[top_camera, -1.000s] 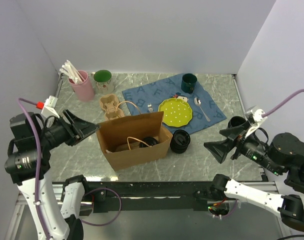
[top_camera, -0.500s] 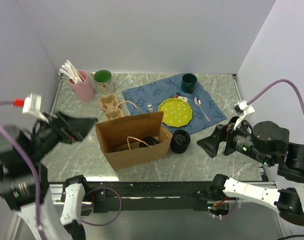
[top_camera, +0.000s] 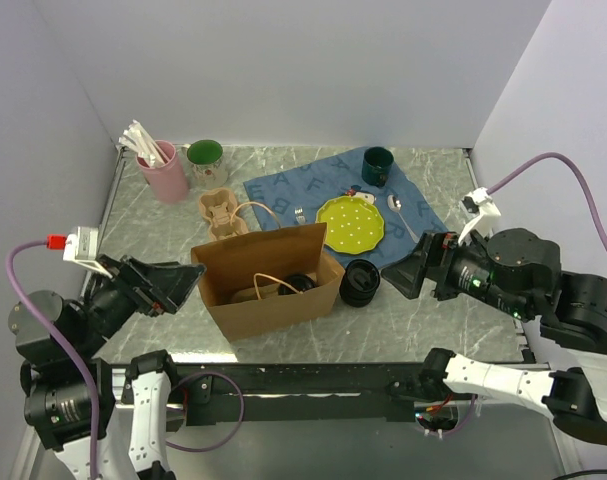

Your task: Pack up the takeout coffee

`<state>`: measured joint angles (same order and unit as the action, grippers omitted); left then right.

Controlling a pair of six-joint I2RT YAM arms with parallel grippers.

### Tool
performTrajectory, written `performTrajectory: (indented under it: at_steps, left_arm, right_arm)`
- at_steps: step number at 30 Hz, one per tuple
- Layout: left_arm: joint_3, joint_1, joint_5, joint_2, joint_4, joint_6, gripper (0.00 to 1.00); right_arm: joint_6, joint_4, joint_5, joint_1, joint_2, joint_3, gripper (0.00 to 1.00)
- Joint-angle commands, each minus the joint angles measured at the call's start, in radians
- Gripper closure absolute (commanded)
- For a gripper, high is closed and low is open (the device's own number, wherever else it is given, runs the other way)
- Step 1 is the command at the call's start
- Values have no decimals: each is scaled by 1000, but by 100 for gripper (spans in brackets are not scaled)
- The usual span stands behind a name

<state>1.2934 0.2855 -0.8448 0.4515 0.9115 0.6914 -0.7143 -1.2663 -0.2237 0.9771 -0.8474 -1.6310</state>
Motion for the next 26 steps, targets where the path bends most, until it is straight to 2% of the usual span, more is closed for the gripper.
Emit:
performTrajectory:
  at_steps: [1, 11, 26]
  left_arm:
    - [17, -3, 32, -28, 7, -23, 3]
    - [95, -3, 53, -5, 41, -36, 3]
    - [112, -3, 55, -4, 56, -33, 3]
  right_arm:
    - [-22, 61, -8, -3, 18, 5, 0]
    - [-16, 110, 3, -3, 21, 33, 0]
    - [10, 151, 6, -3, 36, 51, 0]
